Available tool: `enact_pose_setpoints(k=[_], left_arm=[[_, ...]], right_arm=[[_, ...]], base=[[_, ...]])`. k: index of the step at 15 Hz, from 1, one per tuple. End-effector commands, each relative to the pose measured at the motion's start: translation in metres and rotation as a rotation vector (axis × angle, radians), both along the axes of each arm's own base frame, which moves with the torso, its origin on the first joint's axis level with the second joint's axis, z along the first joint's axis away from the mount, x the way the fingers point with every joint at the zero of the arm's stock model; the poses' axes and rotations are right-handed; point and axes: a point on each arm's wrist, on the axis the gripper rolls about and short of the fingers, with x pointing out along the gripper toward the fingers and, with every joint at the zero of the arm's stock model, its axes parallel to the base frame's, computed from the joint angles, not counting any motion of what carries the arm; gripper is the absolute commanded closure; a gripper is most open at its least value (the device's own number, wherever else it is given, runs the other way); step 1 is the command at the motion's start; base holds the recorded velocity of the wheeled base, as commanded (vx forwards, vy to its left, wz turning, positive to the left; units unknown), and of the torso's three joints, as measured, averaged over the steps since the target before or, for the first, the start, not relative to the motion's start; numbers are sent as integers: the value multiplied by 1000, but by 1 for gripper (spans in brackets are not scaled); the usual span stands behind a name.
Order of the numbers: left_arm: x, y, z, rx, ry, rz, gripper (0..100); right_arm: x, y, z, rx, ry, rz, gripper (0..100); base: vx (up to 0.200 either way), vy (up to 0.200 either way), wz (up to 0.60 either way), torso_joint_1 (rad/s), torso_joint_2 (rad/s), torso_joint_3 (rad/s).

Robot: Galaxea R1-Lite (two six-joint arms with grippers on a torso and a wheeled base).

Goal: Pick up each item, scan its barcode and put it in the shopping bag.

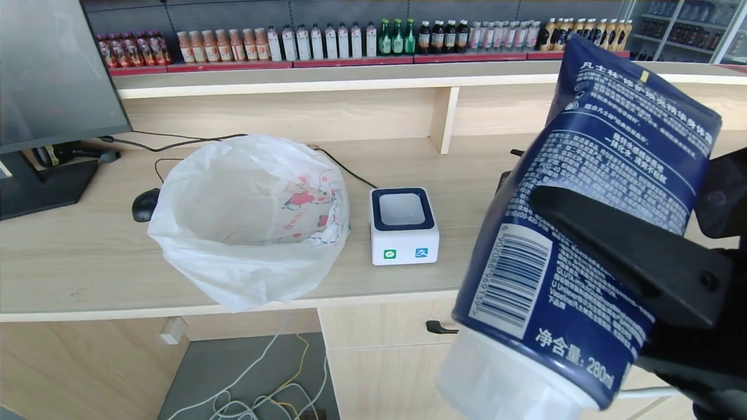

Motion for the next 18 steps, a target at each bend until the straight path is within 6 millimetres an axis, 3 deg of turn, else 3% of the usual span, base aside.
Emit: enact_pose_setpoints(k=[1,18], left_arm=[[0,0,0,1,-1,0,0],[0,0,0,-1,1,0,0]], right_arm=[[5,9,-6,-24,12,18,100],[5,19,-9,7,30,62,100]], base=[[0,0,0,0,0,0],[0,0,0,0,0,0]])
